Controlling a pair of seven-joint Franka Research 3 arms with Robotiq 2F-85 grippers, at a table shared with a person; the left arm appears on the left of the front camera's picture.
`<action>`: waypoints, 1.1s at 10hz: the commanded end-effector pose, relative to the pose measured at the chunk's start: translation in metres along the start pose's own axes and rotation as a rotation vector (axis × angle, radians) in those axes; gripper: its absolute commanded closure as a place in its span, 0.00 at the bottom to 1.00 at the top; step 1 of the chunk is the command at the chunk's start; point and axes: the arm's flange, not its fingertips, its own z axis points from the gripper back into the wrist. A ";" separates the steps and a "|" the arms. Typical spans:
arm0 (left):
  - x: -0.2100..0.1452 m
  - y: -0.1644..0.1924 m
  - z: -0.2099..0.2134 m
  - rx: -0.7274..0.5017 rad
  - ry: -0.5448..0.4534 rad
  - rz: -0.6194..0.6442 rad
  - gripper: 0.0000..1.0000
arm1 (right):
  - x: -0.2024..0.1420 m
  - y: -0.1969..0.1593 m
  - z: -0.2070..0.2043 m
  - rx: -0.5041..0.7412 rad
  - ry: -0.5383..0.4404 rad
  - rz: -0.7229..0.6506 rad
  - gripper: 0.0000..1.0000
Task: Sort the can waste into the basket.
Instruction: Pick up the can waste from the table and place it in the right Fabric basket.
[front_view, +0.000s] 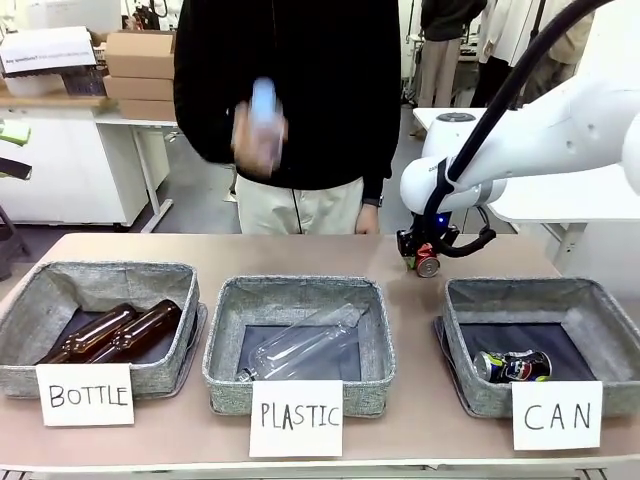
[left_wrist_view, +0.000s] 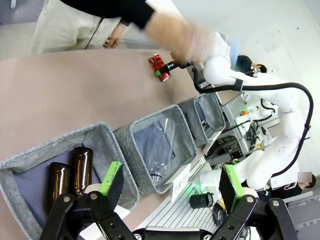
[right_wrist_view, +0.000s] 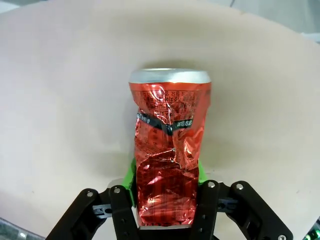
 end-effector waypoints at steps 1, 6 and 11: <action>0.000 -0.003 0.002 -0.003 0.007 0.002 0.00 | 0.007 0.002 0.003 -0.061 0.001 -0.022 1.00; 0.000 -0.003 0.002 -0.003 0.007 0.002 0.00 | -0.005 -0.008 0.031 -0.014 -0.036 -0.026 1.00; 0.000 -0.003 0.002 -0.003 0.007 0.002 0.00 | -0.170 -0.084 0.187 0.307 0.024 0.197 1.00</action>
